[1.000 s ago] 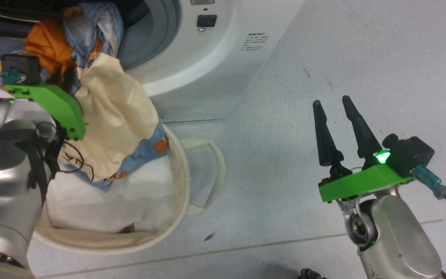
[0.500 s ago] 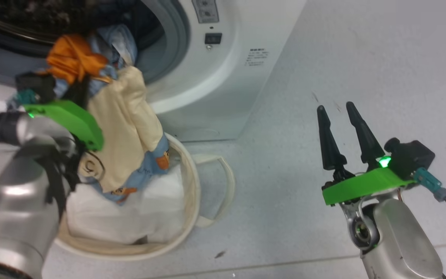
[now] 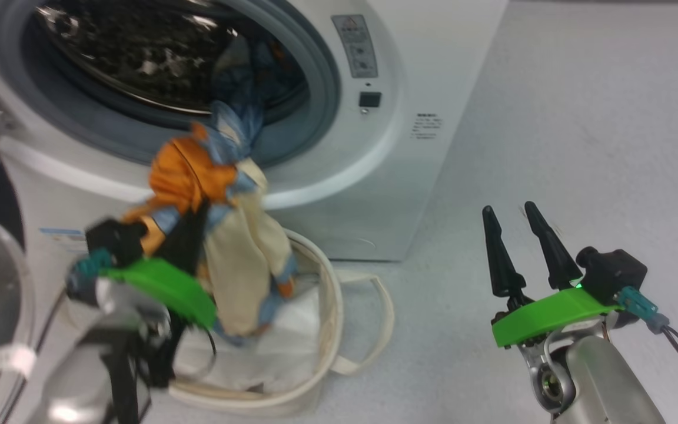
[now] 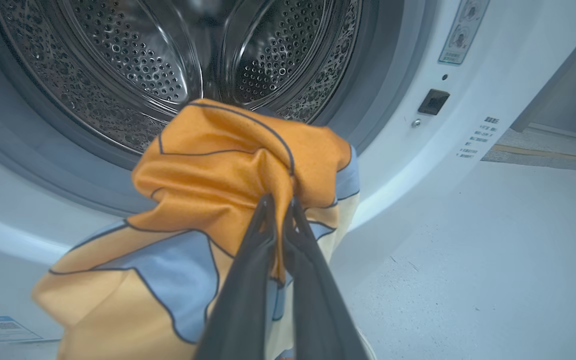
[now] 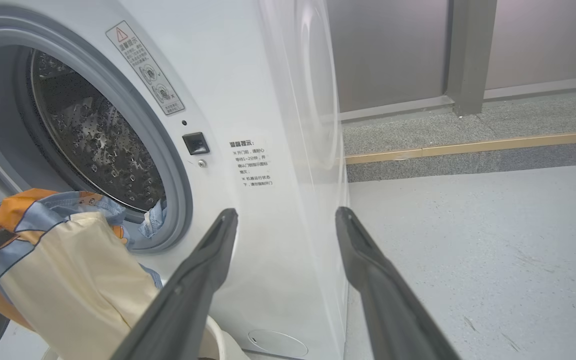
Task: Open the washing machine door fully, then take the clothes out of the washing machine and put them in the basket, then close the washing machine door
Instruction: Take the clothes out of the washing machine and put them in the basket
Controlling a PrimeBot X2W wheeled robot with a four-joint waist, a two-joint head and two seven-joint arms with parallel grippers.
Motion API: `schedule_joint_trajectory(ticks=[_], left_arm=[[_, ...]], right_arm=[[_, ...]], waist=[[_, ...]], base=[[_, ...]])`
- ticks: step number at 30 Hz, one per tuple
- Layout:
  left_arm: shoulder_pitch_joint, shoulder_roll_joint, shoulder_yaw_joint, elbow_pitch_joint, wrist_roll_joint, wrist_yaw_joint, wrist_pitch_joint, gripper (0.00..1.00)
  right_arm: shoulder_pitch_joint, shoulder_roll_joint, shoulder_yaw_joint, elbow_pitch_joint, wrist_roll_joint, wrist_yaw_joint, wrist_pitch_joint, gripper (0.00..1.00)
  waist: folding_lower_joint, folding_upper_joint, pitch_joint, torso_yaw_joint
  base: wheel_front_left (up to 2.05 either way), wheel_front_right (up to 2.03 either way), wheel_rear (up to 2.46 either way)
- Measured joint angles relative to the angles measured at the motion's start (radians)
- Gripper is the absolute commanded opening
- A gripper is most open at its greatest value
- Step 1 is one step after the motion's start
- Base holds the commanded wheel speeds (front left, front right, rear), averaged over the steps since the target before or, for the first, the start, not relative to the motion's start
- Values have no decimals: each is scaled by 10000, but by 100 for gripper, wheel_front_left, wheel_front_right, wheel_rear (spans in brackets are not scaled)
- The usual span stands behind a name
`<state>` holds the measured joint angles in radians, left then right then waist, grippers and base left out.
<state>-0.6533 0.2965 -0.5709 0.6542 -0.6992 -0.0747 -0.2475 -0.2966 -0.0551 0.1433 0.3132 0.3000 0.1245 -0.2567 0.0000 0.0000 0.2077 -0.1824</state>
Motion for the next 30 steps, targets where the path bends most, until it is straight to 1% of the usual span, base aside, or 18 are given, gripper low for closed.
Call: schedule_joint_trajectory(ticks=[6,8,10,13,15,18,21,23,27,28,29,30], left_arm=[[2034,750,-25,-3139,-263,1083,920,0],[2545,940,-25,-3944,-343,1407,1195,0],[2911,1070,-15,-4328,-364,1622,1375,0],[3143,1120,35,-4314,-650,1638,1459,0],[3127,1087,109,-4096,-805,1603,1434,0],[2932,1011,173,-3381,-907,1398,1292,0],[2550,813,182,-2476,-965,1060,1208,0],[2244,642,96,-1722,-1009,744,1214,0],[1666,301,-58,188,-1078,111,1216,0],[1509,205,-75,696,-1133,-2,1208,0],[1509,205,-75,696,-1133,-2,1208,0],[1326,109,-109,1223,-1141,-105,1204,0]], right_arm=[[74,0,27,121,-10,0,0,100],[181,0,65,161,-10,0,0,100],[207,0,119,190,-10,0,0,100],[198,0,132,184,-96,0,0,100],[193,0,128,157,-115,0,0,100],[165,0,119,136,-188,0,0,100],[151,0,77,58,-203,0,0,100],[146,0,54,0,-278,0,0,100],[14,0,4,-165,-288,0,0,100],[-52,0,-31,-226,-314,0,0,100],[-52,0,-31,-226,-314,0,0,100],[-128,0,-67,-295,-359,0,0,100]], waist=[[0,0,-453,382],[0,0,-524,446],[0,0,-532,441],[0,0,-458,384],[0,0,-374,319],[0,0,-204,204],[0,0,13,76],[0,0,187,-9],[0,0,599,-222],[0,0,718,-272],[0,0,718,-272],[0,0,846,-324]], base=[[0,0,0],[0,0,0],[0,0,0],[0,0,0],[0,0,0],[0,0,0],[0,0,0],[0,0,0],[0,0,0],[0,0,0],[0,0,0],[0,0,0]])
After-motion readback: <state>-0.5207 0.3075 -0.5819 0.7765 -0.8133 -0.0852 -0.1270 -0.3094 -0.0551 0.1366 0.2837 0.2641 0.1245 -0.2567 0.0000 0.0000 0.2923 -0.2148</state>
